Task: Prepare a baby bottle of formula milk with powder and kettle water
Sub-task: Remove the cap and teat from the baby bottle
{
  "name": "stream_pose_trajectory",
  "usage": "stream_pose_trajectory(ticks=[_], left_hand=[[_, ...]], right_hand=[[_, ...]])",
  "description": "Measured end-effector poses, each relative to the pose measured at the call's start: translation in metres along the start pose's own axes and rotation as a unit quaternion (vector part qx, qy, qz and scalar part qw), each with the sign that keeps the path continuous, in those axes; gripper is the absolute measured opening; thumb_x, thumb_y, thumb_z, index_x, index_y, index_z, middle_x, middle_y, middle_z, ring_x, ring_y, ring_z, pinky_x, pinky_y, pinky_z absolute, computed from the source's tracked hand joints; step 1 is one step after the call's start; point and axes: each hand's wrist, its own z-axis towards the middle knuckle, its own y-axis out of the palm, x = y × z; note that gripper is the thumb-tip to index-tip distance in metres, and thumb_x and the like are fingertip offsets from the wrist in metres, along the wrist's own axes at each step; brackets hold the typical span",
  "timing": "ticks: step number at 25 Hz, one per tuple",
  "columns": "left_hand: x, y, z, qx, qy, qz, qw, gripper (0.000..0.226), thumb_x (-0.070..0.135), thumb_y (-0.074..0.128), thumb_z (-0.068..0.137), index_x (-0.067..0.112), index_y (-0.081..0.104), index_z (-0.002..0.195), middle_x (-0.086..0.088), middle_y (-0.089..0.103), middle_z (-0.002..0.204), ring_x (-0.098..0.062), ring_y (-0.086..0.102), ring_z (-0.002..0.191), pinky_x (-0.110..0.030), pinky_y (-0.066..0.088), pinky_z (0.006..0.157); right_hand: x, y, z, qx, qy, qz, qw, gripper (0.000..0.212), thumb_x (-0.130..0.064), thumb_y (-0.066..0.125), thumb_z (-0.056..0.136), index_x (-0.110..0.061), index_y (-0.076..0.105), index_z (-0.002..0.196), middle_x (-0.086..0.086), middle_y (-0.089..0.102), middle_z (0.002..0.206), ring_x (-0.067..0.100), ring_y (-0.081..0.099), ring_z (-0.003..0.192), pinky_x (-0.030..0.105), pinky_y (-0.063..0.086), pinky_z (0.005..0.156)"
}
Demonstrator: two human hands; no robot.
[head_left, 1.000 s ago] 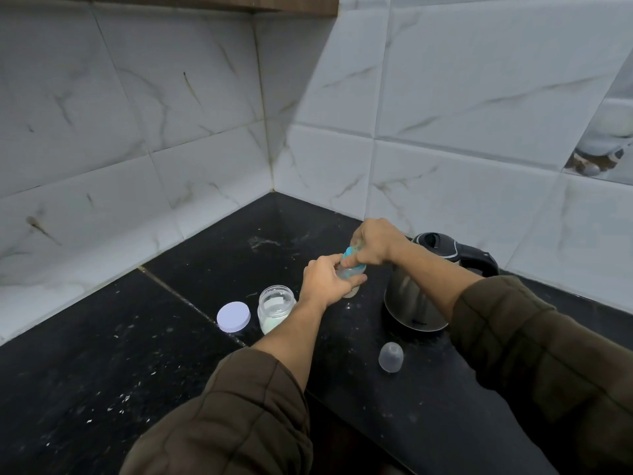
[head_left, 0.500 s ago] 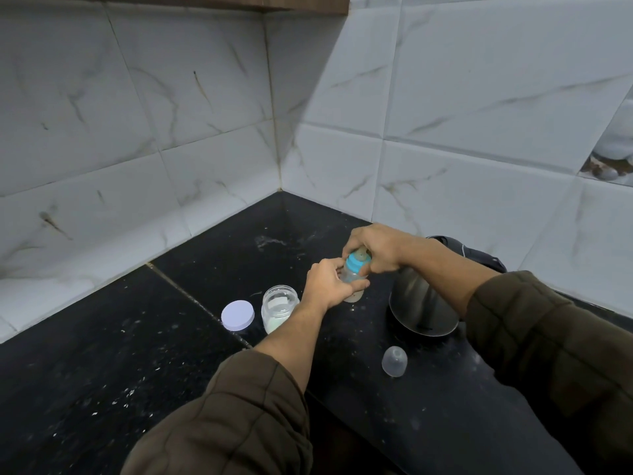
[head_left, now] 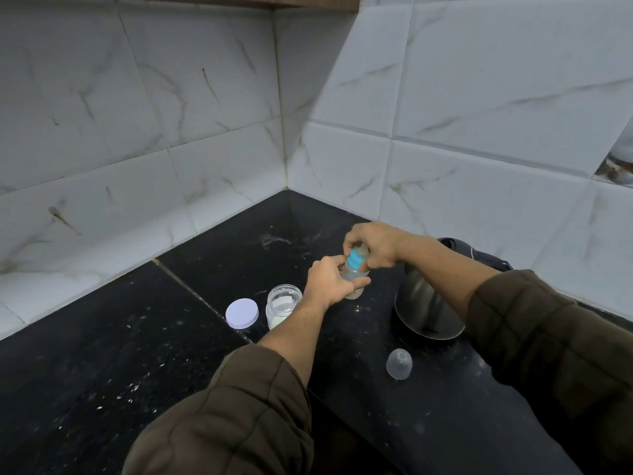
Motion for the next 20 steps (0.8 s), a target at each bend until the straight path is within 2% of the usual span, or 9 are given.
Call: stream_pose_trajectory(ticks=[2,4,7,10,13,15,16,18,20], left_hand=[[-0.002,-0.002,0.000,0.008,-0.004,-0.010,1.000,0.046,0.049,0.091,0.068,0.027,0.077,0.106,0.011,0.077,0.089,-0.008,0.072,0.087,-0.035,0.058,0.087],[-0.001,-0.005,0.002,0.012,-0.006,-0.025,1.000,0.043,0.047,0.092,0.069,0.029,0.078,0.105,0.012,0.077,0.086,-0.007,0.071,0.087,-0.032,0.057,0.085],[0.001,-0.008,0.002,0.009,-0.012,-0.018,1.000,0.054,0.048,0.092,0.068,0.031,0.078,0.117,0.011,0.077,0.094,-0.007,0.071,0.092,-0.031,0.057,0.090],[-0.003,-0.007,0.003,-0.001,-0.019,0.000,1.000,0.059,0.049,0.093,0.067,0.027,0.076,0.119,0.010,0.078,0.098,-0.008,0.071,0.095,-0.035,0.057,0.093],[-0.005,-0.006,0.002,-0.002,-0.026,-0.007,1.000,0.059,0.050,0.093,0.067,0.025,0.075,0.117,0.011,0.078,0.099,-0.009,0.072,0.095,-0.039,0.058,0.095],[-0.004,-0.007,0.002,0.001,-0.026,-0.021,0.999,0.055,0.049,0.093,0.066,0.027,0.076,0.114,0.012,0.078,0.095,-0.008,0.072,0.095,-0.039,0.057,0.095],[-0.003,-0.008,0.002,0.004,-0.026,-0.023,0.999,0.054,0.048,0.093,0.066,0.028,0.077,0.114,0.013,0.078,0.095,-0.008,0.072,0.095,-0.038,0.057,0.096],[-0.002,-0.010,0.001,0.014,-0.020,-0.016,1.000,0.057,0.050,0.093,0.066,0.029,0.077,0.117,0.012,0.078,0.096,-0.009,0.072,0.096,-0.036,0.057,0.096],[-0.002,-0.010,0.002,0.012,-0.015,-0.006,1.000,0.059,0.050,0.093,0.066,0.029,0.076,0.118,0.011,0.077,0.096,-0.009,0.071,0.095,-0.036,0.057,0.095]], right_hand=[[-0.001,0.001,0.001,0.003,-0.012,0.017,1.000,0.054,-0.013,0.084,0.076,-0.020,0.063,0.125,0.002,0.054,0.122,0.023,0.057,0.111,0.034,0.051,0.090],[0.000,0.006,0.006,0.026,0.027,0.029,0.999,0.071,-0.035,0.087,0.075,-0.021,0.054,0.137,0.001,0.052,0.126,0.022,0.055,0.112,0.035,0.050,0.095],[-0.001,0.006,0.013,0.051,0.107,0.019,0.993,0.058,-0.060,0.075,0.082,-0.018,0.065,0.121,0.003,0.066,0.113,0.024,0.063,0.103,0.036,0.054,0.088],[-0.004,0.003,0.009,0.018,0.066,0.021,0.997,0.035,-0.032,0.080,0.085,-0.018,0.069,0.116,0.001,0.063,0.109,0.025,0.064,0.106,0.033,0.051,0.084],[-0.005,0.003,0.007,-0.016,0.002,0.014,1.000,0.061,-0.010,0.081,0.079,-0.023,0.061,0.135,0.003,0.051,0.126,0.025,0.057,0.116,0.038,0.052,0.096],[-0.005,0.004,0.010,0.002,0.031,0.036,0.999,0.081,-0.023,0.086,0.076,-0.023,0.049,0.147,0.000,0.047,0.133,0.022,0.055,0.116,0.040,0.052,0.100],[-0.006,0.004,0.012,0.018,0.063,0.040,0.997,0.077,-0.034,0.085,0.077,-0.021,0.051,0.144,0.001,0.053,0.132,0.022,0.059,0.111,0.040,0.054,0.098],[-0.007,0.001,0.012,0.037,0.133,0.054,0.989,0.053,-0.055,0.077,0.081,-0.017,0.065,0.116,0.006,0.072,0.108,0.023,0.071,0.081,0.036,0.060,0.080],[-0.007,0.000,0.008,0.027,0.140,0.061,0.988,0.042,-0.050,0.079,0.083,-0.016,0.069,0.105,0.006,0.075,0.093,0.022,0.070,0.065,0.029,0.057,0.066]])
